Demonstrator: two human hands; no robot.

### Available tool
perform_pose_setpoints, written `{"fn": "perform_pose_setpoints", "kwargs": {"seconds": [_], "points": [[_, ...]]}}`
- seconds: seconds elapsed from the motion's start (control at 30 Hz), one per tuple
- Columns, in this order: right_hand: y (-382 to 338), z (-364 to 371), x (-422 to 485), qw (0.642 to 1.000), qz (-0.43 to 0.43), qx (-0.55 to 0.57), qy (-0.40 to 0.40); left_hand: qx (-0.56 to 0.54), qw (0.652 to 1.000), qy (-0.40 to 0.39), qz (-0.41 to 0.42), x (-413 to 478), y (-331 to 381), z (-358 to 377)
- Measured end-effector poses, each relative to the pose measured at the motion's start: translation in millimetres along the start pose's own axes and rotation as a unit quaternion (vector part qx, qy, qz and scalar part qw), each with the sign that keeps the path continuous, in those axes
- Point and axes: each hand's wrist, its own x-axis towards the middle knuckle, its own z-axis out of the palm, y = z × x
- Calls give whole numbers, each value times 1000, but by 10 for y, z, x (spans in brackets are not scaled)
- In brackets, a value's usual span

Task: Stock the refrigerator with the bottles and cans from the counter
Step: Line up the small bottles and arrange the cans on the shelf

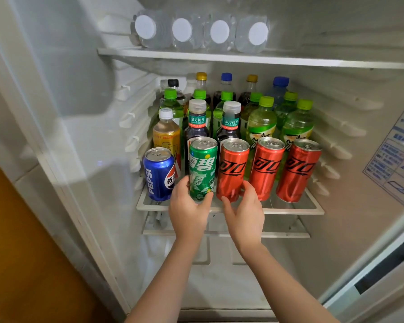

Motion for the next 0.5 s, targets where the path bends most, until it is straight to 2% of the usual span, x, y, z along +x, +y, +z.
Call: {"fn": "perform_pose_setpoints", "kwargs": {"seconds": [0.17,0.5], "points": [[7,-25,0,1000,-12,-6,-3,18,999,34,1,-13,24,28],[-39,32,28,1000,22,-3,3,33,999,36,4,-36,-18,44]]}}
